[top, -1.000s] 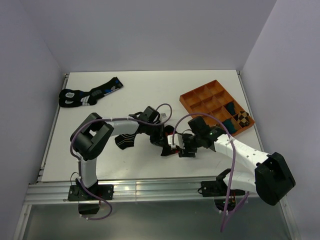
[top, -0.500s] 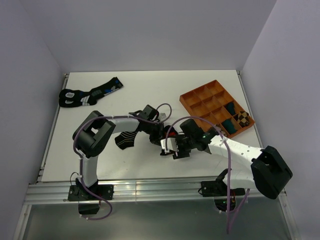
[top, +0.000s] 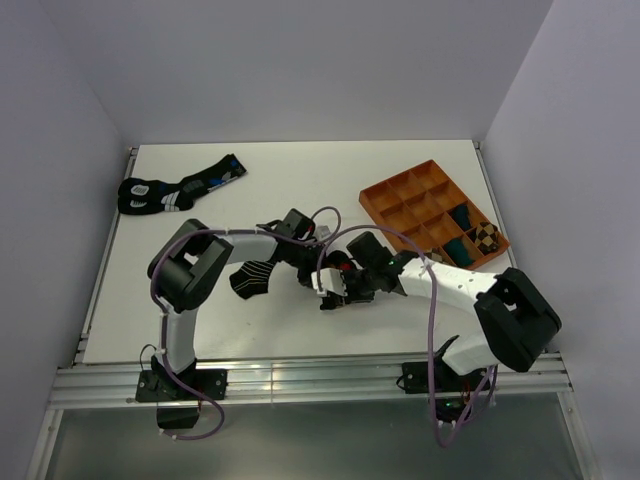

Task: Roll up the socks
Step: Roll the sock at the center of the board.

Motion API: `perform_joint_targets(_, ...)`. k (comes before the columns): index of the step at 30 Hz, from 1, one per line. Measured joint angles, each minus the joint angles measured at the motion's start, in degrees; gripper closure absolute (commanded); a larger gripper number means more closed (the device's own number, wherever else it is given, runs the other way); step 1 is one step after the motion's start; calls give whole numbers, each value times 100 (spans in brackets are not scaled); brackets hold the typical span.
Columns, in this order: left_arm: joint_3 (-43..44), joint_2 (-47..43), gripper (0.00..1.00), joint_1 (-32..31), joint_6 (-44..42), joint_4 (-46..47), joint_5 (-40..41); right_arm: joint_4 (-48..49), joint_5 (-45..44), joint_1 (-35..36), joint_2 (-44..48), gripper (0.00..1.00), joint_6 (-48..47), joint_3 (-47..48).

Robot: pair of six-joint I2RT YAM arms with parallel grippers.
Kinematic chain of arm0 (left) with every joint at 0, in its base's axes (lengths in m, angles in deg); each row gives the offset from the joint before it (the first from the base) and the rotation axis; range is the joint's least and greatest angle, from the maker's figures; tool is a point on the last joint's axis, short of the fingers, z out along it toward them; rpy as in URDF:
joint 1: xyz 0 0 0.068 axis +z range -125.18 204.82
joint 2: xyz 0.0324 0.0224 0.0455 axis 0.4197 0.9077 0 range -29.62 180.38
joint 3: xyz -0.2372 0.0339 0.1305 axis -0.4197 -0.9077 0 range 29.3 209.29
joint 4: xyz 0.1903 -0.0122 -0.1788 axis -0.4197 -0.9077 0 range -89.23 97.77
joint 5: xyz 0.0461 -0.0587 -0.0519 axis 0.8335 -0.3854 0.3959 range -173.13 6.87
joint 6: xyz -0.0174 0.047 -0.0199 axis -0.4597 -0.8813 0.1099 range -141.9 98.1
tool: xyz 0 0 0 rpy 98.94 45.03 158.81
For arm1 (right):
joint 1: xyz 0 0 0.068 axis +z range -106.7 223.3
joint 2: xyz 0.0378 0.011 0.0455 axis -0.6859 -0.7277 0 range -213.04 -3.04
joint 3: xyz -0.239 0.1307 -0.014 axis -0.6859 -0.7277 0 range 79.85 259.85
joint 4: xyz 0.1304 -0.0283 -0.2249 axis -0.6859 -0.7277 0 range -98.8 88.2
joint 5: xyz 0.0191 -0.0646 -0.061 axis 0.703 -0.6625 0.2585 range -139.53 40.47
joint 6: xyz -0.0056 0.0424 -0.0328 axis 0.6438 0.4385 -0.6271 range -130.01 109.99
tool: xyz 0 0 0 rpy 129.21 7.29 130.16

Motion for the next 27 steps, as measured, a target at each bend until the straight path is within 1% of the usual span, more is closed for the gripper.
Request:
perform_joint_targets(2, -162, -50, 91, 28, 146, 229, -33, -188, 42, -37, -107, 71, 46, 155)
perform_joint_targets(6, -723, -363, 90, 28, 610, 922, 149, -592, 391, -267, -365, 73, 28, 496)
perform_joint_targets(9, -1150, -647, 84, -9, 1003, 1425, 420, -1154, 850, -555, -765, 73, -101, 973)
perform_joint_targets(12, -1419, -879, 82, -114, 1322, 1788, 776, -1875, 1338, -874, -1281, 73, -348, 1543)
perform_joint_targets(13, -1517, -973, 77, -175, 1445, 1912, 935, -2081, 1432, -951, -1427, 73, -420, 1692)
perform_joint_targets(16, -1764, -1250, 71, -365, 1685, 2155, 1449, -2898, 1818, -1217, -1971, 73, -723, 2260)
perform_joint_targets(22, -2321, -1956, 66, -809, 1956, 2430, 2673, -4297, 2218, -1569, -2944, 73, -1193, 3167)
perform_joint_targets(24, -2514, -2251, 66, -968, 1956, 2420, 3110, -4614, 2286, -1633, -3222, 73, -1283, 3394)
perform_joint_targets(25, -2601, -2420, 63, -1058, 1923, 2402, 3346, -4715, 2312, -1652, -3316, 73, -1298, 3471)
perform_joint_targets(27, -2717, -2712, 62, -1290, 1746, 2396, 3875, -4940, 2374, -1694, -3501, 73, -1333, 3606)
